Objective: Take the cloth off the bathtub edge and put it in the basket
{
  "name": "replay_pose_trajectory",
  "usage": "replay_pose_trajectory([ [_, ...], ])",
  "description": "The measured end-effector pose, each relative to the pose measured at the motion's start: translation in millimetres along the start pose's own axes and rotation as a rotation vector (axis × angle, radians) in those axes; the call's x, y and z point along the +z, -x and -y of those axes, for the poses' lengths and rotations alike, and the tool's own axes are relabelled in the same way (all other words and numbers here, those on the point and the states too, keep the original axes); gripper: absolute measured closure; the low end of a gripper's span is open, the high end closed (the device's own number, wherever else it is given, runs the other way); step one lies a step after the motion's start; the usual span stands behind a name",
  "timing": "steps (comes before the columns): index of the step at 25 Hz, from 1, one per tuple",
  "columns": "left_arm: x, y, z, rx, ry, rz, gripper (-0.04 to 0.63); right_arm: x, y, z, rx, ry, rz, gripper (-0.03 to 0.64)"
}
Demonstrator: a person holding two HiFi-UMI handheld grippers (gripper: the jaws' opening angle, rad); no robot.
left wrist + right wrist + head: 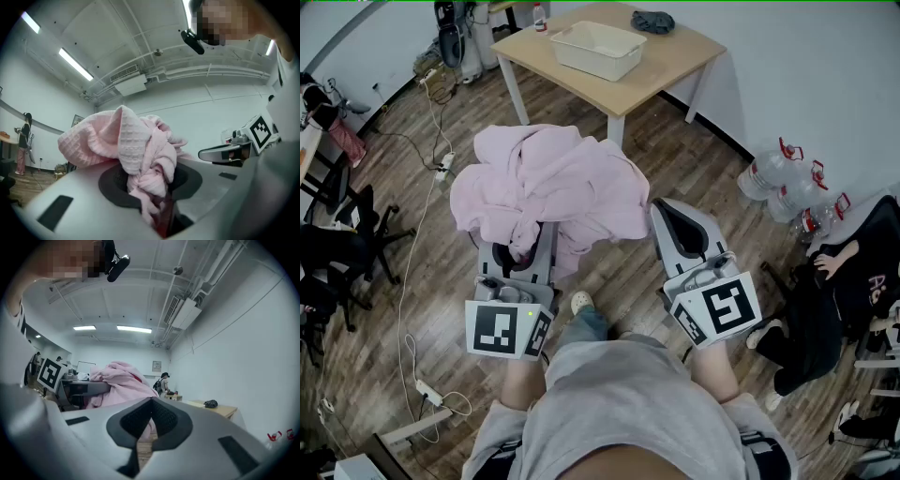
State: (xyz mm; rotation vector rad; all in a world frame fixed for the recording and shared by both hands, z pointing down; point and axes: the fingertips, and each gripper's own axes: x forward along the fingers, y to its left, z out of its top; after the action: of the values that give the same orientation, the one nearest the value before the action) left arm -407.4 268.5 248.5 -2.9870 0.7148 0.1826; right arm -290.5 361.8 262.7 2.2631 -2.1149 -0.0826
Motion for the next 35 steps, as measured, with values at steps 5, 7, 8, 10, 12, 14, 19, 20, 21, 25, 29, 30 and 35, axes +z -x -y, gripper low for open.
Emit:
replay_pose_trajectory([
  [5, 6, 2, 2, -0.004, 0.001, 0.01, 0.463, 3, 6, 0, -0.01, 0.002, 0.003, 0.609],
  [7, 5, 2, 2, -0.006, 0.002, 0.014, 0.463, 3, 8, 0, -0.014, 0.005, 0.003, 0.609],
  [8, 5, 2, 2, -0.007, 0.003, 0.015, 0.463, 2, 8, 0, -0.017, 0.006, 0.003, 0.609],
  [10, 3, 1, 1, -0.013, 0.006, 0.016, 0.463, 0, 8, 1, -0.023, 0.007, 0.001, 0.609],
  [12, 0, 0, -1, -0.02, 0.01, 0.015, 0.463, -4, 7, 0, -0.029, 0.008, -0.001, 0.609],
  [14, -4, 0, -1, -0.028, 0.011, 0.015, 0.463, -8, 6, -2, -0.034, 0.008, -0.003, 0.609],
  [19, -9, -13, -8, -0.055, 0.004, 0.009, 0.463, -3, -4, 3, -0.042, -0.041, 0.066, 0.609],
  [20, -9, -25, -13, -0.058, 0.004, 0.005, 0.463, -1, -14, 10, -0.04, -0.053, 0.072, 0.609],
  [21, -10, -39, -19, -0.061, 0.005, 0.0, 0.463, 0, -27, 20, -0.036, -0.058, 0.068, 0.609],
  [25, -9, -84, -45, -0.076, 0.003, -0.003, 0.463, 1, -73, 41, -0.039, -0.048, 0.042, 0.609],
  [29, -10, -102, -67, -0.103, -0.005, 0.01, 0.463, 2, -101, 40, -0.053, -0.046, 0.055, 0.609],
  [30, -10, -106, -73, -0.111, -0.008, 0.012, 0.463, 2, -107, 40, -0.059, -0.047, 0.058, 0.609],
  [35, -13, -142, -99, -0.156, -0.015, -0.004, 0.463, 2, -148, 53, -0.097, -0.063, 0.051, 0.609],
])
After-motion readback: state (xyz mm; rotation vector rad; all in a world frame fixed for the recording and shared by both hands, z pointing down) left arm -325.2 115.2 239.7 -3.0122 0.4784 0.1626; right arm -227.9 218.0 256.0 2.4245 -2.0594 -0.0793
